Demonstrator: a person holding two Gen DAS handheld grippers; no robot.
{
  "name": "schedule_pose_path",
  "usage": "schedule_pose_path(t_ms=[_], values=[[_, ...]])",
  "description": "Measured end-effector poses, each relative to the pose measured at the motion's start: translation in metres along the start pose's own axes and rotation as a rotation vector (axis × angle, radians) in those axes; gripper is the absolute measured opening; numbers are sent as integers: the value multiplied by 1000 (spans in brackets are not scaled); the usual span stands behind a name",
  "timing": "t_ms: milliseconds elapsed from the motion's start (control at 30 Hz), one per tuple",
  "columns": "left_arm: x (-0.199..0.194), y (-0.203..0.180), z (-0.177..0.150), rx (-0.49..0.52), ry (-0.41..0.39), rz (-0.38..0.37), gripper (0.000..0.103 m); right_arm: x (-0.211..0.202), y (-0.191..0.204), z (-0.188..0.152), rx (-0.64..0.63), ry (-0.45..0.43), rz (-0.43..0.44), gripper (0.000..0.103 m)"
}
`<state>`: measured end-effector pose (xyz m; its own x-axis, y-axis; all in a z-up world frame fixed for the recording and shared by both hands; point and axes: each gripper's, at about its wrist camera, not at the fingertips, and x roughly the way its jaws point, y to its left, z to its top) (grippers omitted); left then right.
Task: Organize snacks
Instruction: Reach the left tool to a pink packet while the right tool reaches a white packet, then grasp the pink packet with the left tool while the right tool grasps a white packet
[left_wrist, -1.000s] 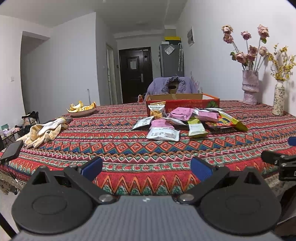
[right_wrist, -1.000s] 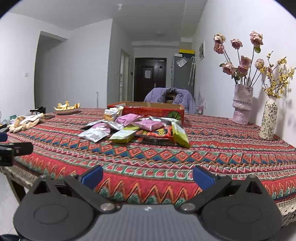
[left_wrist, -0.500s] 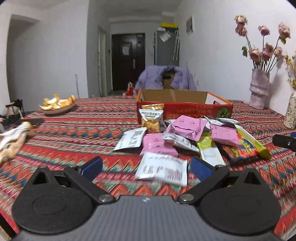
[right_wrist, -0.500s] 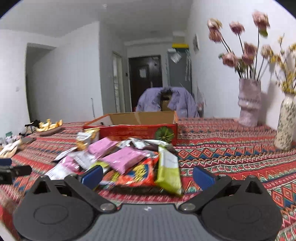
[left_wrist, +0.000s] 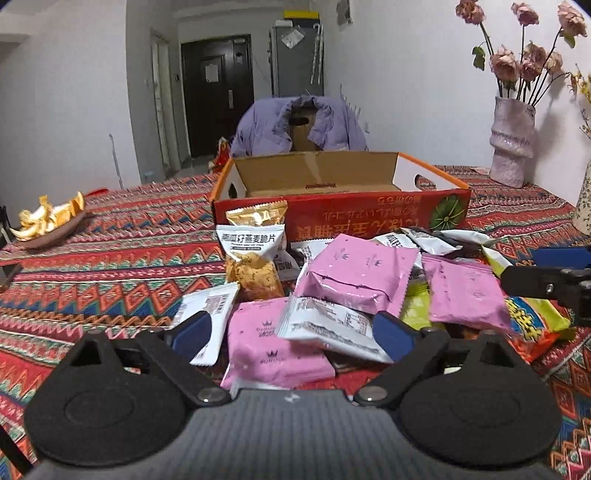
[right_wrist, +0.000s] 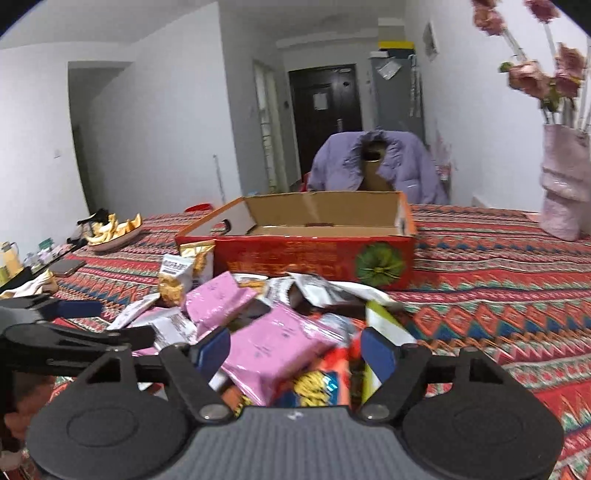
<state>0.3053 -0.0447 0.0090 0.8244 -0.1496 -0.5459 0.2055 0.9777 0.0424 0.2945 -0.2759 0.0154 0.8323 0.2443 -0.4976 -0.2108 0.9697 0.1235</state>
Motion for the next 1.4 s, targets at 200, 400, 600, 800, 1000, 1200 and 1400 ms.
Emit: schedule_pose_path(t_ms=[200, 400, 600, 800, 1000, 1200, 1400], values=[[22, -1, 12, 3, 50, -62, 79, 23, -13, 26, 15, 5, -60, 76], [40, -3, 26, -2, 61, -80, 78, 63, -49, 49, 43, 51, -76, 77], [57, -13, 38, 20, 59, -121, 77, 104, -70, 48, 11, 156, -4, 76], [70, -20, 41, 27, 71, -168, 80, 124, -81, 43, 19, 187, 70, 68], [75, -29, 41, 36, 90, -200, 84, 121, -96, 44, 67, 163, 122, 53], [90, -34, 50, 38, 93, -176, 93, 113, -104, 46, 72, 142, 140, 45], [102, -40, 54, 49, 108, -179, 97, 116, -117, 45, 102, 153, 133, 61]])
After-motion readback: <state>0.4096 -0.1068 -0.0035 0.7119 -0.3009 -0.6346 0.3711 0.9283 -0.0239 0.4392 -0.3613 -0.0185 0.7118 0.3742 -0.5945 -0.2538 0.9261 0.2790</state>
